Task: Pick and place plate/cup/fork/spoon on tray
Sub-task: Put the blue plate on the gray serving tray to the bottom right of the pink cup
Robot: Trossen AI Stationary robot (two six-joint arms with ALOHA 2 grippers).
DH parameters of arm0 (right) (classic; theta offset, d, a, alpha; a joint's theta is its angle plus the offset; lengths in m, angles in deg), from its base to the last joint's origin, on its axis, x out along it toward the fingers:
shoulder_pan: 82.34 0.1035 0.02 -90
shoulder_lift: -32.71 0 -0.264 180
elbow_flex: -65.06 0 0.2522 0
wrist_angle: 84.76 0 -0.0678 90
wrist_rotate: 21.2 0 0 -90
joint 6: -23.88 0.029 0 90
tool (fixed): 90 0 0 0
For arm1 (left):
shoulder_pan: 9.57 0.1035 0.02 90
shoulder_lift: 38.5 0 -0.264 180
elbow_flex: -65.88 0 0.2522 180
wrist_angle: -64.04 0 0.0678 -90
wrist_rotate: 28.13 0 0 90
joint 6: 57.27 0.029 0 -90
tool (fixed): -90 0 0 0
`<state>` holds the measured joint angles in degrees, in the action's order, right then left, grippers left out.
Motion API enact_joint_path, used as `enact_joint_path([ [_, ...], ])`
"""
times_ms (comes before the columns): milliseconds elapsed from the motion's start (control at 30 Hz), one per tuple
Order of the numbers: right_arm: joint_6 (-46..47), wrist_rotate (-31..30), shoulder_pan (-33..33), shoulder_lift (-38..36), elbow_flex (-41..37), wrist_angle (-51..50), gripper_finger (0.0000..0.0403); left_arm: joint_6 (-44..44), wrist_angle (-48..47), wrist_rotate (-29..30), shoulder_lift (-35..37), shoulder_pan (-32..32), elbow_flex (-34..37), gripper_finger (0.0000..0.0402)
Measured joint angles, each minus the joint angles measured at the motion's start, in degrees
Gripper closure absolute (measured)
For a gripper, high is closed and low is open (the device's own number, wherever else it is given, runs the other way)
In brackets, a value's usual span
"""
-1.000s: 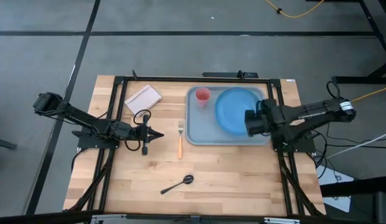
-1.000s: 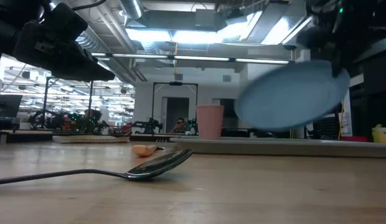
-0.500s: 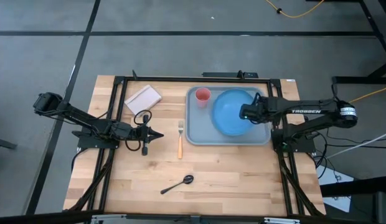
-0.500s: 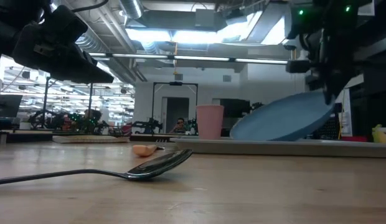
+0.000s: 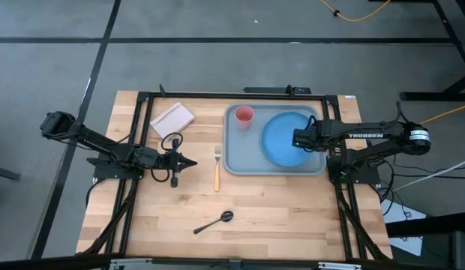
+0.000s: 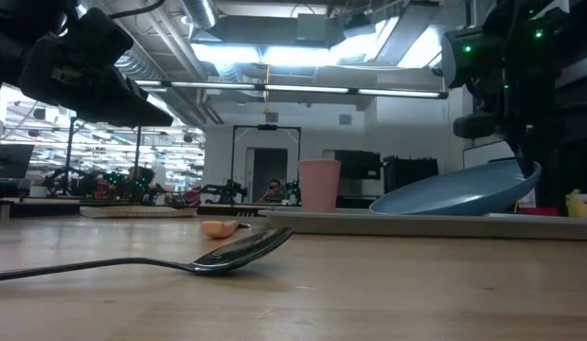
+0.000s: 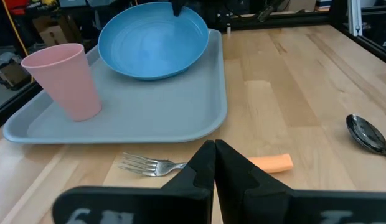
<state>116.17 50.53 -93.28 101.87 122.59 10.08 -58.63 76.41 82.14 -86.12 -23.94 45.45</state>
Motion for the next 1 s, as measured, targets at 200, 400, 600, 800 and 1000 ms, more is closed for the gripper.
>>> enact_joint_path([
  [200,-2.4,0.3,0.0,0.0,0.0,-0.2,0.0362,0.0,0.0,0.0,0.0,0.0,0.0,0.0401],
  [400,-2.6,0.4,0.0,0.0,0.0,-0.2,0.0362,0.0,0.0,0.0,0.0,0.0,0.0,0.0401],
  [600,-2.6,0.4,0.0,0.0,0.0,-0.2,0.0361,0.0,0.0,0.0,0.0,0.0,0.0,0.0401],
  [800,-2.5,-0.2,0.0,0.0,0.0,-1.4,0.0361,0.0,0.0,0.0,0.0,0.0,0.0,0.0401],
  [1000,-2.4,-0.5,0.0,0.1,0.0,-0.8,0.0361,0.0,0.0,0.0,0.0,0.0,0.0,0.0401],
])
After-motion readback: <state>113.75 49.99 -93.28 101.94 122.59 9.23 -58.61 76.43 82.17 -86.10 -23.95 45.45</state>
